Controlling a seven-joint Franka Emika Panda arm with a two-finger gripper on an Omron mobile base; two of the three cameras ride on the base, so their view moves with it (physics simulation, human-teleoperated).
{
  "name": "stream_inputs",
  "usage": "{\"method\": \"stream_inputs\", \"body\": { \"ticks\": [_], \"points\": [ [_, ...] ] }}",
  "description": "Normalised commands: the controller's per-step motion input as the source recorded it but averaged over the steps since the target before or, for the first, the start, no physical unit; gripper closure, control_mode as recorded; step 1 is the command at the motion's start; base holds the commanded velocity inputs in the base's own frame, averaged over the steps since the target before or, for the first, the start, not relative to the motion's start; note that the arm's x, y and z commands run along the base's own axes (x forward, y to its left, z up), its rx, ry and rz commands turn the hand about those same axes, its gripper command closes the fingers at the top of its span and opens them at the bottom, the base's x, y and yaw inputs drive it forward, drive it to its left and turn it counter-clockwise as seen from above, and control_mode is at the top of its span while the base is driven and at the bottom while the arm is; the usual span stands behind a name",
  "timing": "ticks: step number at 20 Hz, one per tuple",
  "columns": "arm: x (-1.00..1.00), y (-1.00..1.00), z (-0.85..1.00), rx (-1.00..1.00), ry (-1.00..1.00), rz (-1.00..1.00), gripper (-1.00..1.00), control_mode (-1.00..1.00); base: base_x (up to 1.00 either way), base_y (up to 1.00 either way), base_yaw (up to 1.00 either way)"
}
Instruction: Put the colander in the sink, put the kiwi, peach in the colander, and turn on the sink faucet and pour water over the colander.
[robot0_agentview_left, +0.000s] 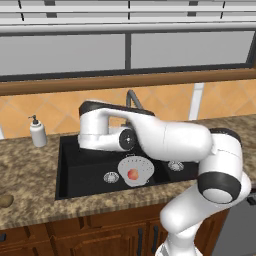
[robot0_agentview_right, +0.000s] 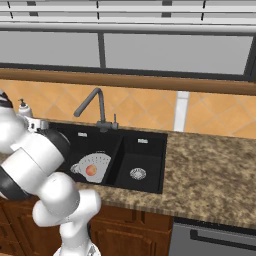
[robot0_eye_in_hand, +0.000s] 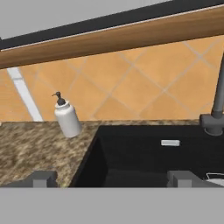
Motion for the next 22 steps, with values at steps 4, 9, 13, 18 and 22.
{"method": "stream_inputs", "body": {
  "ticks": [4,9,13,18,22],
  "points": [
    [-0.57,0.17,0.54,-0.13,0.27,0.14,-1.0,-1.0,0.0,0.0,0.0],
    [-0.28,0.13,0.52,-0.12,0.25,0.13,-1.0,-1.0,0.0,0.0,0.0],
    [-0.31,0.35,0.71,-0.11,0.24,0.13,-1.0,-1.0,0.0,0.0,0.0],
    [-0.62,0.4,0.55,-0.2,0.25,0.1,-1.0,-1.0,0.0,0.0,0.0],
    [-0.51,0.22,0.59,-0.2,0.23,0.02,-1.0,-1.0,0.0,0.0,0.0]
  ]
}}
